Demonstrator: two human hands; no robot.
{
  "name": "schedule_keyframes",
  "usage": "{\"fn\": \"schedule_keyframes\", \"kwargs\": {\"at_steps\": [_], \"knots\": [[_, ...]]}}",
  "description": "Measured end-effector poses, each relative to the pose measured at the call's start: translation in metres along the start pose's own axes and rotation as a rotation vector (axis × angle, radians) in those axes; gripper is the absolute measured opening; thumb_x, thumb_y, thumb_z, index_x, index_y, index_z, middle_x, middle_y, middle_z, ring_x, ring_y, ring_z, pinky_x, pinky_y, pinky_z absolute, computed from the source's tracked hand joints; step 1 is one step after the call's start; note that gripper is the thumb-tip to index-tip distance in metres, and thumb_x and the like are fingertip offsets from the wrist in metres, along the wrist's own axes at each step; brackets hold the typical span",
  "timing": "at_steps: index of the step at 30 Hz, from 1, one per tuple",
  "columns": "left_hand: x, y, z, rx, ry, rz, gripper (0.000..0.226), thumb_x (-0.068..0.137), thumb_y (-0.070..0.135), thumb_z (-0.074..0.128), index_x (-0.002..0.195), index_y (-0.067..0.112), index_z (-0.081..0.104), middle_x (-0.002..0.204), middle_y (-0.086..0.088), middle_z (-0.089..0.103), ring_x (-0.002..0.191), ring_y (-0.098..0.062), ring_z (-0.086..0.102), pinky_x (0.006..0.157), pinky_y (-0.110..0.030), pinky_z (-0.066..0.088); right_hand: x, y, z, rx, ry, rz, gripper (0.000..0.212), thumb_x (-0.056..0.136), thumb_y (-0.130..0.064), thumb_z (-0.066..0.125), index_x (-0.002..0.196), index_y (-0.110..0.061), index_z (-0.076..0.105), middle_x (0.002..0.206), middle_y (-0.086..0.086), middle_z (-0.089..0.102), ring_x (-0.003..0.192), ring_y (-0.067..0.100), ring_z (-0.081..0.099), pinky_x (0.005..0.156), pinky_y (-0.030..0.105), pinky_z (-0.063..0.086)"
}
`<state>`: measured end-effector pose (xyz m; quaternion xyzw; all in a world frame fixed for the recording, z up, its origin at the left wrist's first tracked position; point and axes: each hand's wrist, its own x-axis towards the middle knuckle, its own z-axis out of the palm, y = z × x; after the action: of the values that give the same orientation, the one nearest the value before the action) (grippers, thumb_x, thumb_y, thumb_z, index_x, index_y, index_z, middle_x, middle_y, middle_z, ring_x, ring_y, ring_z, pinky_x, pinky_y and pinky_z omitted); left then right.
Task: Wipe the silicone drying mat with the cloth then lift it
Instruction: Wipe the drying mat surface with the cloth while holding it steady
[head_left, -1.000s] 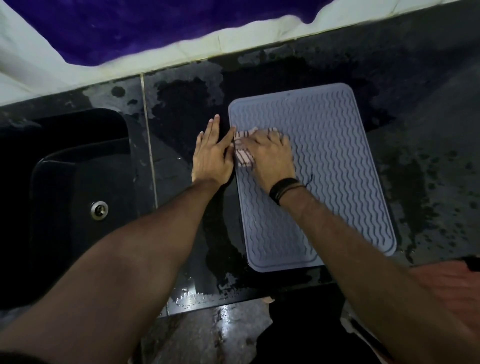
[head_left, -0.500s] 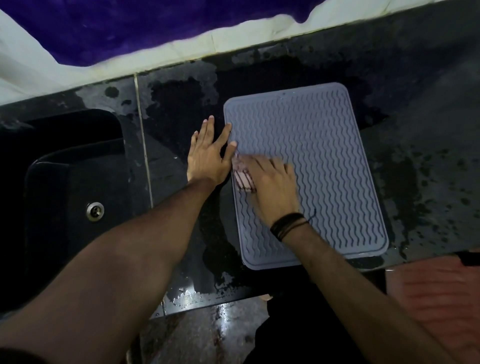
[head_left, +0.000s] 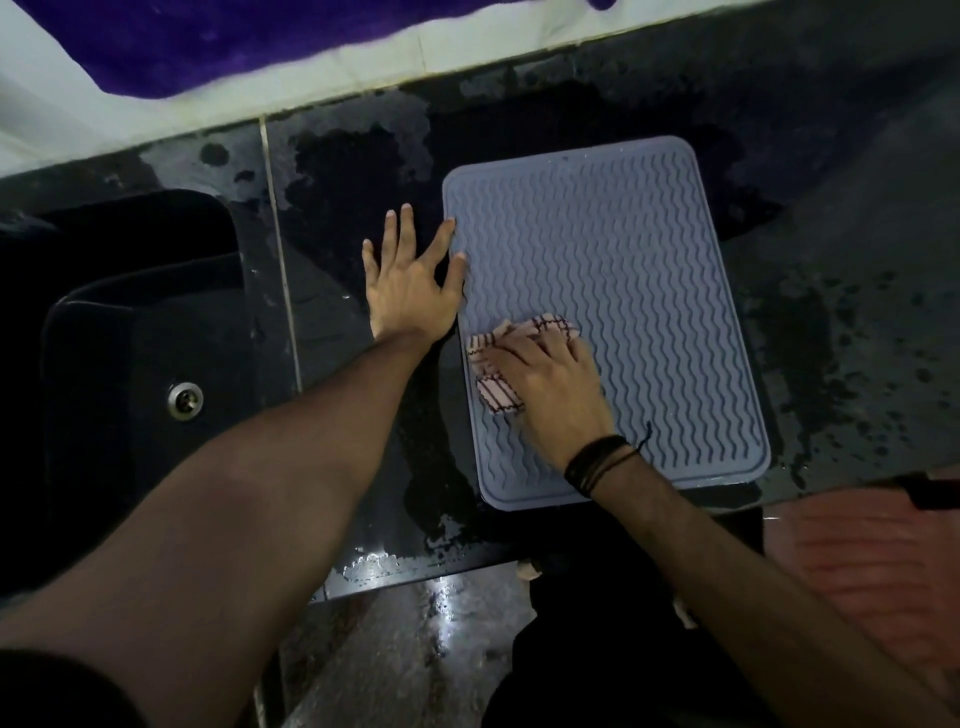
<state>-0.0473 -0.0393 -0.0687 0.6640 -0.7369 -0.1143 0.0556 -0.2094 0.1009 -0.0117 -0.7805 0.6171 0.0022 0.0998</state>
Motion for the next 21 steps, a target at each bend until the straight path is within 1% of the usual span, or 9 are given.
{"fn": "schedule_keyframes", "kwargs": {"at_steps": [3, 5, 8, 11, 13, 15, 18, 19, 21], "knots": [[-0.001, 0.000, 0.000, -0.007, 0.003, -0.026, 0.058, 0.103, 0.058, 0.025, 0.158, 0.039, 0.028, 0.170, -0.010, 0.009, 0.158, -0.025, 0.000, 0.126, -0.054, -0.001, 0.011, 0.001, -0.007, 0.018, 0.065, 0.044, 0.059, 0.077, -0.013, 0.067, 0.133, -0.024, 0.052, 0.136, 0.000, 0.055, 0.116, 0.027, 0.049, 0.094, 0.043, 0.035], [-0.001, 0.000, -0.001, -0.008, 0.006, -0.034, 0.058, 0.104, 0.057, 0.025, 0.158, 0.039, 0.028, 0.170, -0.010, 0.009, 0.158, -0.025, 0.000, 0.126, -0.054, -0.001, 0.021, -0.004, -0.009, 0.022, 0.059, 0.056, 0.060, 0.079, -0.014, 0.066, 0.136, -0.022, 0.050, 0.138, 0.000, 0.053, 0.118, 0.027, 0.048, 0.096, 0.043, 0.035], [-0.001, 0.002, -0.002, -0.011, 0.013, -0.048, 0.057, 0.105, 0.055, 0.026, 0.158, 0.038, 0.028, 0.170, -0.010, 0.010, 0.158, -0.025, 0.001, 0.126, -0.054, 0.000, 0.026, -0.015, -0.003, 0.006, 0.028, 0.049, 0.058, 0.082, -0.014, 0.061, 0.138, -0.019, 0.047, 0.140, 0.002, 0.049, 0.122, 0.028, 0.044, 0.100, 0.046, 0.030], [-0.001, 0.003, -0.003, -0.006, 0.007, -0.057, 0.057, 0.104, 0.056, 0.025, 0.158, 0.038, 0.028, 0.170, -0.010, 0.011, 0.158, -0.026, 0.002, 0.126, -0.053, 0.000, 0.007, -0.021, 0.005, 0.009, 0.056, 0.052, 0.055, 0.080, -0.012, 0.052, 0.135, -0.019, 0.050, 0.137, 0.002, 0.051, 0.119, 0.029, 0.045, 0.101, 0.046, 0.026], [-0.001, 0.003, -0.003, -0.001, -0.004, -0.062, 0.057, 0.104, 0.057, 0.025, 0.158, 0.039, 0.027, 0.170, -0.009, 0.010, 0.158, -0.026, 0.001, 0.126, -0.054, 0.000, -0.015, -0.021, 0.010, 0.047, 0.065, 0.036, 0.054, 0.079, -0.011, 0.051, 0.132, -0.018, 0.054, 0.135, 0.003, 0.053, 0.118, 0.031, 0.048, 0.099, 0.047, 0.032], [-0.002, 0.002, -0.003, 0.001, -0.011, -0.066, 0.057, 0.105, 0.057, 0.025, 0.158, 0.039, 0.026, 0.171, -0.009, 0.009, 0.158, -0.026, 0.001, 0.126, -0.054, -0.001, -0.040, -0.022, 0.013, 0.062, 0.059, 0.022, 0.050, 0.081, -0.010, 0.050, 0.131, -0.019, 0.055, 0.135, 0.001, 0.054, 0.114, 0.030, 0.050, 0.093, 0.045, 0.038], [-0.002, 0.002, -0.003, -0.009, -0.012, -0.062, 0.058, 0.104, 0.059, 0.025, 0.158, 0.039, 0.027, 0.171, -0.009, 0.009, 0.158, -0.026, 0.001, 0.126, -0.056, 0.000, -0.063, -0.023, 0.012, 0.094, 0.052, 0.004, 0.050, 0.082, -0.009, 0.042, 0.128, -0.020, 0.057, 0.132, -0.001, 0.056, 0.110, 0.027, 0.051, 0.087, 0.041, 0.040], [-0.002, 0.002, -0.003, -0.017, -0.012, -0.057, 0.059, 0.103, 0.062, 0.025, 0.158, 0.039, 0.028, 0.171, -0.010, 0.009, 0.158, -0.026, 0.001, 0.125, -0.056, -0.001, -0.063, -0.022, 0.010, 0.107, 0.060, 0.005, 0.051, 0.081, -0.008, 0.042, 0.126, -0.021, 0.059, 0.130, -0.001, 0.057, 0.108, 0.027, 0.052, 0.086, 0.040, 0.039], [0.000, 0.002, -0.003, -0.025, -0.015, -0.062, 0.063, 0.101, 0.068, 0.025, 0.157, 0.040, 0.029, 0.171, -0.009, 0.009, 0.158, -0.026, 0.002, 0.125, -0.057, -0.003, -0.054, -0.020, 0.006, 0.120, 0.075, 0.037, 0.050, 0.078, -0.008, 0.051, 0.124, -0.023, 0.060, 0.127, -0.001, 0.059, 0.106, 0.026, 0.052, 0.086, 0.041, 0.038]]}}
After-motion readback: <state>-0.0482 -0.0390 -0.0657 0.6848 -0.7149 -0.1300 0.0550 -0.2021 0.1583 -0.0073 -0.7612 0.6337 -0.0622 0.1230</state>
